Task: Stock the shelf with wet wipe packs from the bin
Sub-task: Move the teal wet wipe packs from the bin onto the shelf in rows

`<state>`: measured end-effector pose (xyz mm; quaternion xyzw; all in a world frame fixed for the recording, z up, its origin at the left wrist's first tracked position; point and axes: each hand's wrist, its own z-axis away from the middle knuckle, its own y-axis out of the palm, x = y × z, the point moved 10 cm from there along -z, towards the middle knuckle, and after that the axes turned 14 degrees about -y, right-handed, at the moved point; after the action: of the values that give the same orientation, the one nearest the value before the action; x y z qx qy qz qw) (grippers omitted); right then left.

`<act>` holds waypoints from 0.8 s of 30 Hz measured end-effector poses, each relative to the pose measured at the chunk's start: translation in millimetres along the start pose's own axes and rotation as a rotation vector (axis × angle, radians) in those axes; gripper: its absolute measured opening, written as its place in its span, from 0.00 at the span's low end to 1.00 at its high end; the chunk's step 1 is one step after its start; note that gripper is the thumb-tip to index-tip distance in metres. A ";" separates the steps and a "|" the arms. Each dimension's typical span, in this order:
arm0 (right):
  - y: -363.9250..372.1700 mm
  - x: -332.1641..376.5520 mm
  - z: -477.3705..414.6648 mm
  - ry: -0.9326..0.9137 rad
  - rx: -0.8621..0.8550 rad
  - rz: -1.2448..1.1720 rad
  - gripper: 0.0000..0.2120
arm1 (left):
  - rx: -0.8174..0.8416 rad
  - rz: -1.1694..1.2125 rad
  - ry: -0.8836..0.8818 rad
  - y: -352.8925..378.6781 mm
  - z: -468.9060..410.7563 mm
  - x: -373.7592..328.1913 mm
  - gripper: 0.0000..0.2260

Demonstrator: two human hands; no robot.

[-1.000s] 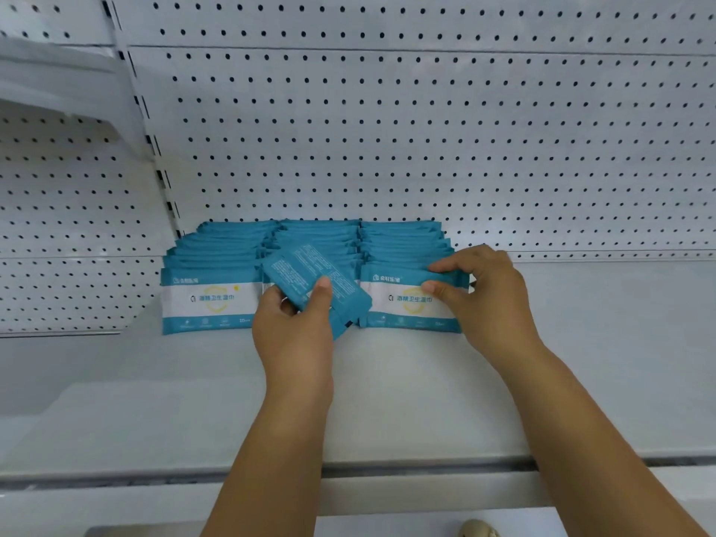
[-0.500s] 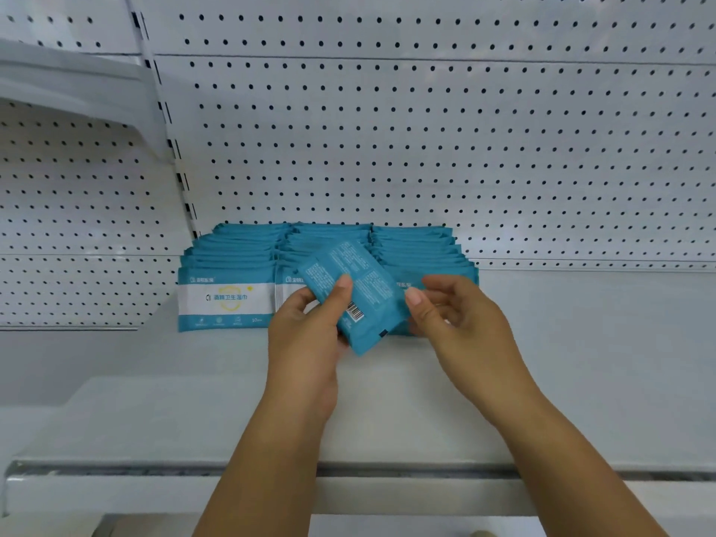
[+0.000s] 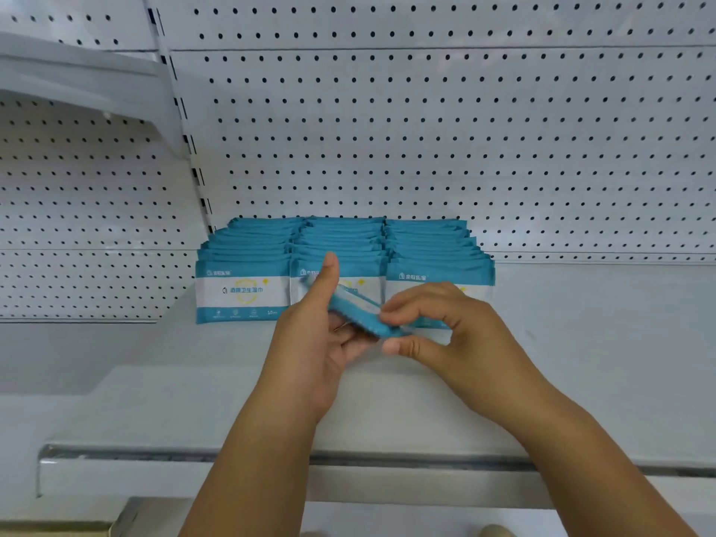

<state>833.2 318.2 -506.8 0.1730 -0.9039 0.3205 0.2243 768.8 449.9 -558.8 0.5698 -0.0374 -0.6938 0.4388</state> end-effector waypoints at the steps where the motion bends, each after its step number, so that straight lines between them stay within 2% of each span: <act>1: 4.2 1.1 0.2 0.004 0.026 -0.013 0.14 | 0.010 0.050 0.002 -1.6 -0.1 -0.8 0.19; 5: -1.1 -1.5 0.9 0.089 -0.045 -0.054 0.20 | 0.060 0.153 0.027 -2.7 1.3 -6.5 0.12; 9: -3.8 -19.5 9.7 0.291 -0.141 -0.099 0.28 | 0.077 0.192 0.050 -2.1 3.6 -7.3 0.12; 13: 2.6 -31.8 15.0 0.429 -0.206 -0.230 0.23 | 0.159 0.192 0.016 4.9 3.0 -4.2 0.20; 18: -2.4 -38.2 14.8 0.458 -0.318 -0.309 0.20 | 0.208 0.120 -0.087 3.2 -3.0 2.7 0.25; 21: -8.5 -39.4 13.2 0.442 -0.372 -0.297 0.20 | 0.112 0.018 -0.016 -9.8 -5.0 -4.8 0.19; 24: -11.9 -36.2 7.5 0.382 -0.359 -0.197 0.21 | -0.122 -0.210 0.189 -32.8 3.6 -27.3 0.08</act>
<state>866.8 310.7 -524.7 0.1539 -0.8665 0.1587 0.4475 746.3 486.1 -555.0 0.6056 0.1061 -0.6801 0.3992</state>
